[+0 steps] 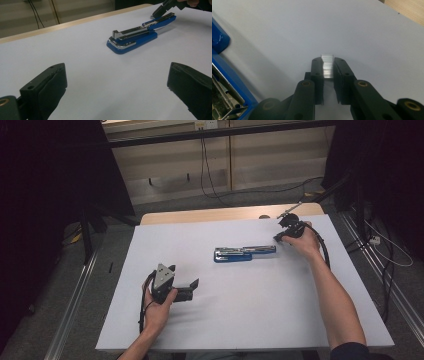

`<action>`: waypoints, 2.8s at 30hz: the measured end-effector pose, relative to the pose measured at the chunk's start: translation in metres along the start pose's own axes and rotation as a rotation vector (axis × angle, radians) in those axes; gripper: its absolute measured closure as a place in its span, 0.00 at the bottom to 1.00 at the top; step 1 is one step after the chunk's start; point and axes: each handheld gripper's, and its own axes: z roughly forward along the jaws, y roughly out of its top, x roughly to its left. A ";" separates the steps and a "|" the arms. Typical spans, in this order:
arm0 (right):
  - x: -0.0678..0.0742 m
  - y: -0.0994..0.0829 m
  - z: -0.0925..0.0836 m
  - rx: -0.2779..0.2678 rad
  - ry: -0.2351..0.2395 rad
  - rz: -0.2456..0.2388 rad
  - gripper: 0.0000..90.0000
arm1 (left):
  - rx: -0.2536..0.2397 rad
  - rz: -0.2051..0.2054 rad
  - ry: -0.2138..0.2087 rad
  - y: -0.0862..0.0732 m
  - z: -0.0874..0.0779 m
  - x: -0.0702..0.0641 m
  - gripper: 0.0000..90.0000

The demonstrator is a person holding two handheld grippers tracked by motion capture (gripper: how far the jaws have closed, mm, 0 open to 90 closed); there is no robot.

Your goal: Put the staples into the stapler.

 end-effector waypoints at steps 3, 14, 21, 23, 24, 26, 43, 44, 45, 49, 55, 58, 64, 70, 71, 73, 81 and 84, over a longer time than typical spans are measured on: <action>-0.001 0.000 -0.001 -0.006 0.001 0.005 0.88 | -0.002 -0.002 0.000 0.000 0.000 0.000 0.03; -0.003 0.000 -0.008 -0.024 0.003 0.002 0.88 | 0.002 -0.002 -0.006 0.000 0.001 0.000 0.03; -0.002 0.000 -0.012 -0.043 0.010 -0.002 0.88 | 0.003 -0.003 -0.003 0.000 0.001 0.000 0.03; -0.001 0.001 -0.013 -0.050 0.014 -0.007 0.88 | 0.007 -0.005 -0.001 -0.001 0.001 -0.001 0.03; -0.001 0.001 -0.014 -0.053 0.019 -0.010 0.88 | 0.007 -0.003 0.000 -0.001 0.001 -0.001 0.03; 0.000 0.001 -0.016 -0.060 0.019 -0.013 0.88 | 0.005 -0.003 0.000 -0.001 0.001 0.000 0.03; 0.009 0.004 -0.031 -0.127 0.048 -0.044 0.88 | 0.004 0.003 0.014 0.000 0.000 0.000 0.03; 0.010 0.004 -0.033 -0.132 0.049 -0.048 0.88 | 0.002 0.002 0.014 0.000 0.000 0.000 0.03; 0.011 0.004 -0.034 -0.138 0.050 -0.052 0.88 | 0.001 0.002 0.014 0.000 0.000 -0.001 0.03; 0.014 0.005 -0.041 -0.160 0.060 -0.054 0.88 | 0.005 0.004 0.008 0.000 0.000 -0.001 0.03; 0.022 0.005 -0.046 -0.183 0.083 -0.093 0.88 | 0.000 0.007 0.005 0.000 0.001 -0.002 0.03; 0.026 0.006 -0.048 -0.193 0.092 -0.105 0.88 | 0.001 0.006 0.006 0.000 0.001 -0.002 0.03; 0.033 0.007 -0.052 -0.223 0.116 -0.122 0.88 | -0.001 0.007 0.004 0.000 0.000 -0.002 0.03; 0.041 0.012 -0.056 -0.250 0.151 -0.154 0.88 | -0.003 0.007 0.008 0.000 0.000 -0.001 0.03; 0.043 0.012 -0.056 -0.252 0.155 -0.161 0.88 | -0.005 0.005 0.008 0.000 -0.001 -0.001 0.03; 0.047 0.014 -0.057 -0.255 0.163 -0.171 0.88 | -0.007 0.006 0.007 0.000 -0.001 -0.002 0.03; 0.055 0.017 -0.060 -0.260 0.191 -0.199 0.88 | -0.008 0.008 0.009 0.000 -0.001 -0.001 0.03; 0.059 0.018 -0.059 -0.260 0.207 -0.216 0.88 | -0.017 0.010 0.017 0.001 -0.002 -0.001 0.03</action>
